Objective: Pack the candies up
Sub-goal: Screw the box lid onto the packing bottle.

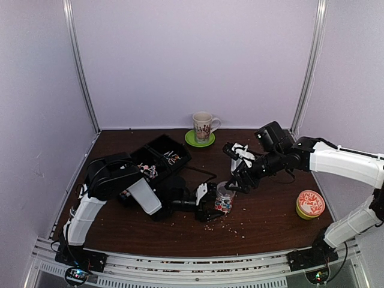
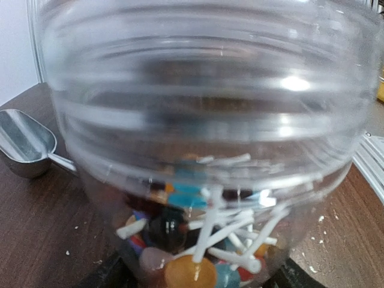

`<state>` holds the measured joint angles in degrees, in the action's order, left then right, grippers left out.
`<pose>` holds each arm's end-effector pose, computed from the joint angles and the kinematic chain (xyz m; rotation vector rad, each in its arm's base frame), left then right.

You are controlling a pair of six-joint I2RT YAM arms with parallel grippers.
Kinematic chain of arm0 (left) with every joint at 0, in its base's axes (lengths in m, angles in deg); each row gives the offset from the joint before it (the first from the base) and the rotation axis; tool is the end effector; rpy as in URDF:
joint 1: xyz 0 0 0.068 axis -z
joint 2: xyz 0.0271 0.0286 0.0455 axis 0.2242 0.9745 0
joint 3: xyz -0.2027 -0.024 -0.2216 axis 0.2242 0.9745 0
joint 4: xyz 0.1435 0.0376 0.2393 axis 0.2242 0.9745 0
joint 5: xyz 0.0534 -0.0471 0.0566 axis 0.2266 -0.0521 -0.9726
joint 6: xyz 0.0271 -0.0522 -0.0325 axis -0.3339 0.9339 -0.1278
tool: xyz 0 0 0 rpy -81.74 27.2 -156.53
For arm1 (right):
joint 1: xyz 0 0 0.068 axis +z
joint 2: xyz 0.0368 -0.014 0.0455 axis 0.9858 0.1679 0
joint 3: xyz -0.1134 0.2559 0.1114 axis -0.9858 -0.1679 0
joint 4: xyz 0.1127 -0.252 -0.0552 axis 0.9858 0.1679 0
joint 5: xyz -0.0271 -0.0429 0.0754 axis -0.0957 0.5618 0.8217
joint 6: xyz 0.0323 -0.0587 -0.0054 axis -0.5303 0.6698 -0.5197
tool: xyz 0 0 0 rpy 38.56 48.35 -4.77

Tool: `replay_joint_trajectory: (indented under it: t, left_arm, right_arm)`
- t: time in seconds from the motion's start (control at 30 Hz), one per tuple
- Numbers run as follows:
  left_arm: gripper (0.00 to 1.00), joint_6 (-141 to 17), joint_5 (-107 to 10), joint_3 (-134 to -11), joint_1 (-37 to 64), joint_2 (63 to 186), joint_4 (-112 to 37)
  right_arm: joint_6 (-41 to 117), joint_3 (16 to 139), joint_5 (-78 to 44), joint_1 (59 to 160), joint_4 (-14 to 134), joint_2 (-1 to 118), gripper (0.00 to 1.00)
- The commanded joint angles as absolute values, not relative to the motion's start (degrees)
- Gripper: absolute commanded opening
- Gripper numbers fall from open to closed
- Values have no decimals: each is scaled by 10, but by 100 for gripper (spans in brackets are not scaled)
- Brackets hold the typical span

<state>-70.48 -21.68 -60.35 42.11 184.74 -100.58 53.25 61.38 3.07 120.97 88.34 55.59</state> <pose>0.2435 -0.4022 0.0536 1.2343 1.4421 -1.2517 0.2206 0.2217 0.2822 -1.2185 2.1233 0.8299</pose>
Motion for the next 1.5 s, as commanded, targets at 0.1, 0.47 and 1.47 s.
replay_joint_trajectory:
  t: [0.1, 0.47, 1.47]
  left_arm:
    - [70, -700, -197, -606, 419, 1847, -1034]
    - [69, -695, -186, -621, 419, 1846, -1018]
    - [52, -675, -269, -593, 419, 1845, -1045]
  right_arm:
    - [496, 626, 68, 1187, 859, 595, 73]
    - [491, 645, 105, 1183, 880, 635, 65]
    - [434, 574, 109, 1162, 897, 602, 11]
